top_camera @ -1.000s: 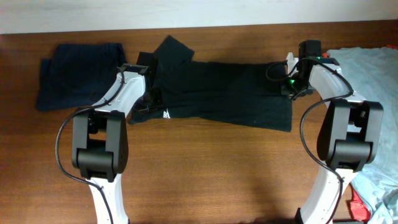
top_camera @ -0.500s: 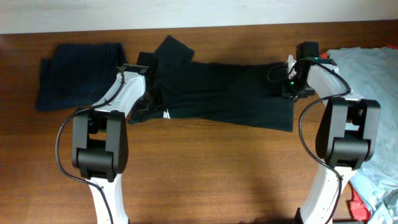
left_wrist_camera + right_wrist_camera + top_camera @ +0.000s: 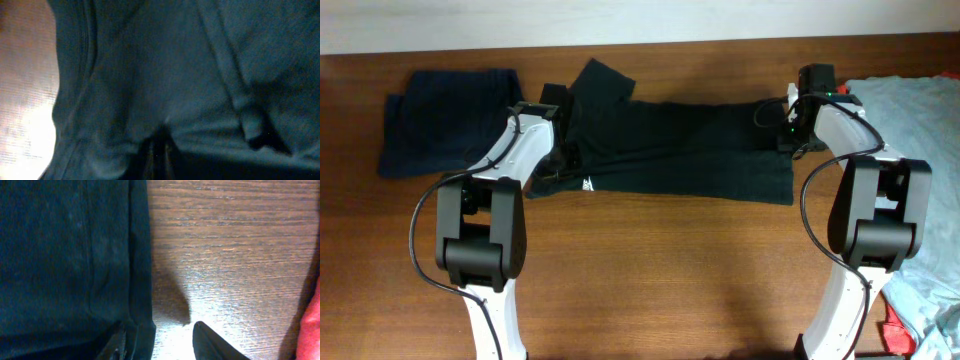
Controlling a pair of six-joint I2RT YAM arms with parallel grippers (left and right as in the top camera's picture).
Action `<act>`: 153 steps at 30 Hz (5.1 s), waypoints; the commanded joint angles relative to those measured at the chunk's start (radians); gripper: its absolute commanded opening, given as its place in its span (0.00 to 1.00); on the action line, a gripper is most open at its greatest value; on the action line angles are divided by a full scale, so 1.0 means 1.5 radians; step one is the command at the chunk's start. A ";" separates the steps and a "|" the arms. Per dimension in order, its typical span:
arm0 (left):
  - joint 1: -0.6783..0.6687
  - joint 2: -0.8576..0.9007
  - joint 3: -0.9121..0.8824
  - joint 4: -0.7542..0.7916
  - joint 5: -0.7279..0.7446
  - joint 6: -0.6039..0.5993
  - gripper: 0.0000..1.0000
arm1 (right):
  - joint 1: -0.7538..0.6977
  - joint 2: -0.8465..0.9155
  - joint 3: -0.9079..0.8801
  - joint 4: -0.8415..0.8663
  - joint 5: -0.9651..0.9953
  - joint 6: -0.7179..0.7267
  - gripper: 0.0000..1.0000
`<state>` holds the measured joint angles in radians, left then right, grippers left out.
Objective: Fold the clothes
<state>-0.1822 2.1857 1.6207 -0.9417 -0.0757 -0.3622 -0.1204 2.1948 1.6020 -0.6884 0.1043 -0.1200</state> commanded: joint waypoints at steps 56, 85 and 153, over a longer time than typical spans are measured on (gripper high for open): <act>0.022 0.032 0.271 -0.251 0.055 0.111 0.01 | 0.101 -0.028 0.092 -0.360 -0.203 0.076 0.04; 0.022 0.073 0.023 -0.080 -0.006 0.057 0.01 | 0.101 -0.028 -0.041 -0.252 -0.101 0.156 0.04; 0.008 -0.196 0.028 -0.019 0.024 0.068 0.27 | 0.050 -0.187 -0.288 -0.135 -0.017 0.214 0.04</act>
<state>-0.1680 1.9018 1.6611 -0.9932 -0.0959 -0.3393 -0.0460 1.9205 1.1942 -0.8780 0.0559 0.2314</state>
